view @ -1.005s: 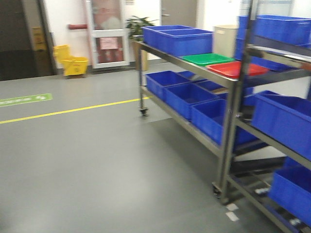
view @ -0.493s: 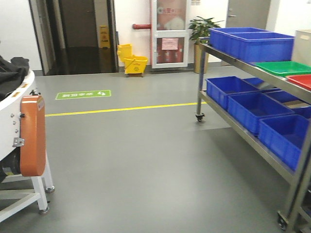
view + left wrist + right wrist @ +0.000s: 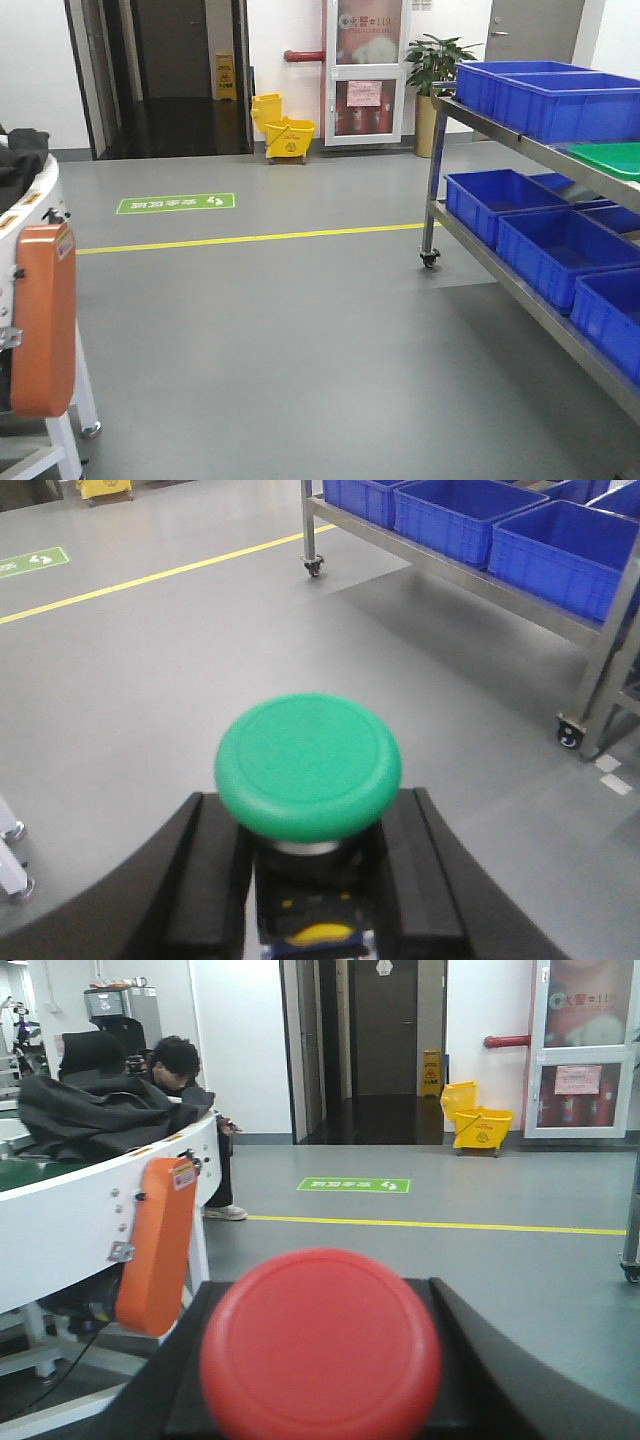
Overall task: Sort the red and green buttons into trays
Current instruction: 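Drive the base to the counter with green and red trays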
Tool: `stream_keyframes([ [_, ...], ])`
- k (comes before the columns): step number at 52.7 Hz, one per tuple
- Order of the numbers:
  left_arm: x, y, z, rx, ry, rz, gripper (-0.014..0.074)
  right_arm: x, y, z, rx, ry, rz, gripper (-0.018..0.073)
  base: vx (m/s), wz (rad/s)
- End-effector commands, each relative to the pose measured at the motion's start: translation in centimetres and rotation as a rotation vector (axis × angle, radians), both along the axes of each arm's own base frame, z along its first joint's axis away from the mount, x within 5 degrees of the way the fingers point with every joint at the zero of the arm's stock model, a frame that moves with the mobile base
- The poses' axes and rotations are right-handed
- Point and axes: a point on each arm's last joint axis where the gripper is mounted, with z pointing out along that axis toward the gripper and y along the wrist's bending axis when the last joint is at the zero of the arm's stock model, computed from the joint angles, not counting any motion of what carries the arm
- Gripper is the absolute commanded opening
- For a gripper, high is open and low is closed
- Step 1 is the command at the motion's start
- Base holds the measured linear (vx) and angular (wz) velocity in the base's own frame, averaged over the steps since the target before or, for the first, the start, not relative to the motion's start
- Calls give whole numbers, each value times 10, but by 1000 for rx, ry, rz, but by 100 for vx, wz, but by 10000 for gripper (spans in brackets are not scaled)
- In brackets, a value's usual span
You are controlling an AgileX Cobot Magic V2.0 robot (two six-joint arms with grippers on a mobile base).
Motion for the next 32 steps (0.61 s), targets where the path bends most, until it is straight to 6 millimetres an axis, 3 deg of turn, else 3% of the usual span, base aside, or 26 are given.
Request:
stream_keyframes([
  [1,2,-2,17,-47,-101,-4,0,0,-1,10,26,-20,-6,-10,47,-5],
  [32,3,-2,16,-44,-94,-4,0,1,0,10,24,-15,-6,-10,53,4],
])
